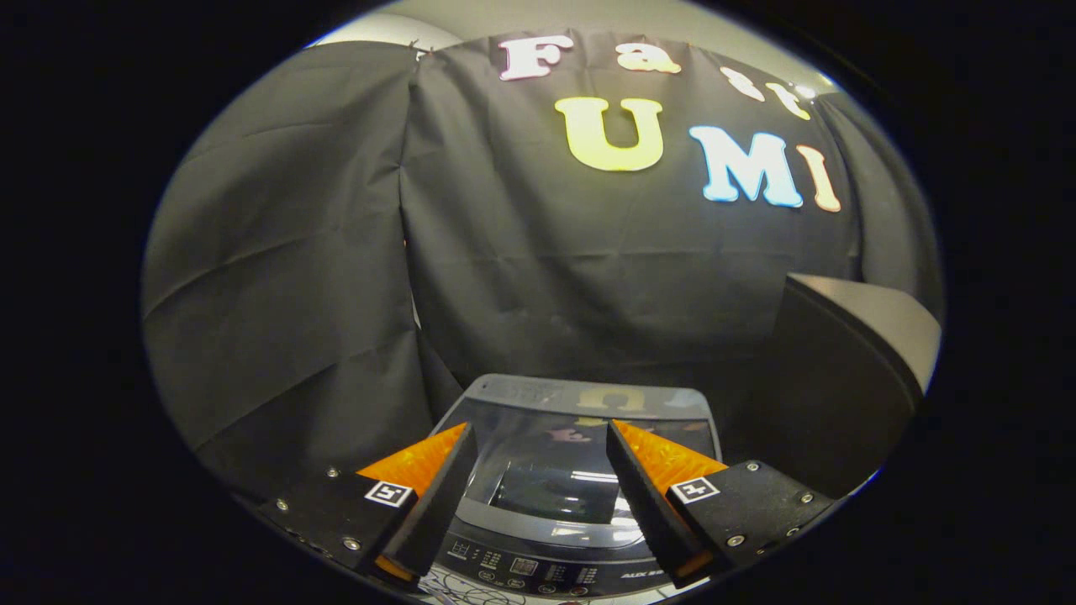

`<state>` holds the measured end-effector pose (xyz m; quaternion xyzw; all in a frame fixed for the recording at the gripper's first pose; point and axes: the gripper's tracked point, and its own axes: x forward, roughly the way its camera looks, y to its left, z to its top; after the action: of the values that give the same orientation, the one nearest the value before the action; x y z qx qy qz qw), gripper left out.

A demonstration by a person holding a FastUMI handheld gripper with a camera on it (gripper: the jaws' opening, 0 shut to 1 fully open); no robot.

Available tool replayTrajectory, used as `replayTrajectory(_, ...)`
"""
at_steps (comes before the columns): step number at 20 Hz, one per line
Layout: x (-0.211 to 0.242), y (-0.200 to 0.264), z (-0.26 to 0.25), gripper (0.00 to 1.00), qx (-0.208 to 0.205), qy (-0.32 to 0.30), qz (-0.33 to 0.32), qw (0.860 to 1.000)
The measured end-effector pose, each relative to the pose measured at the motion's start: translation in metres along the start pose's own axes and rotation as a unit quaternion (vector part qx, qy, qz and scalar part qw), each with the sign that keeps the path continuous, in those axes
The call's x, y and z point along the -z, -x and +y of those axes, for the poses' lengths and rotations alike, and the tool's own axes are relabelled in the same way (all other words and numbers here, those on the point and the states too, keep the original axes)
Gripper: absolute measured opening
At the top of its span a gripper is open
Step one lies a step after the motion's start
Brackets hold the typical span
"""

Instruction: Put the clothes into the washing machine and then close the washing machine lid.

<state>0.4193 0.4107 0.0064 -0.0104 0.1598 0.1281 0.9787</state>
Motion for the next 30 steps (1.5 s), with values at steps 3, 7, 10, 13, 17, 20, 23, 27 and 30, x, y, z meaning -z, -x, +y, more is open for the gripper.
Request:
replayTrajectory(3, -0.025, 0.028, -0.016, 0.96, 0.0, 0.014, -0.031, 0.999)
replayTrajectory(7, -0.052, 0.076, -0.05, 0.96, 0.014, 0.011, -0.07, 0.997)
replayTrajectory(10, -0.057, 0.108, -0.074, 0.96, 0.019, 0.014, -0.086, 0.996)
replayTrajectory(13, -0.057, 0.145, -0.102, 0.96, 0.026, 0.003, -0.097, 0.995)
replayTrajectory(17, -0.052, 0.197, -0.137, 0.95, 0.04, -0.004, -0.108, 0.993)
replayTrajectory(20, -0.047, 0.235, -0.164, 0.96, 0.053, -0.003, -0.115, 0.992)
replayTrajectory(23, -0.047, 0.273, -0.191, 0.95, 0.072, -0.003, -0.13, 0.989)
replayTrajectory(27, -0.04, 0.319, -0.226, 0.95, 0.099, -0.005, -0.144, 0.985)
replayTrajectory(30, -0.034, 0.352, -0.253, 0.95, 0.122, -0.008, -0.15, 0.981)
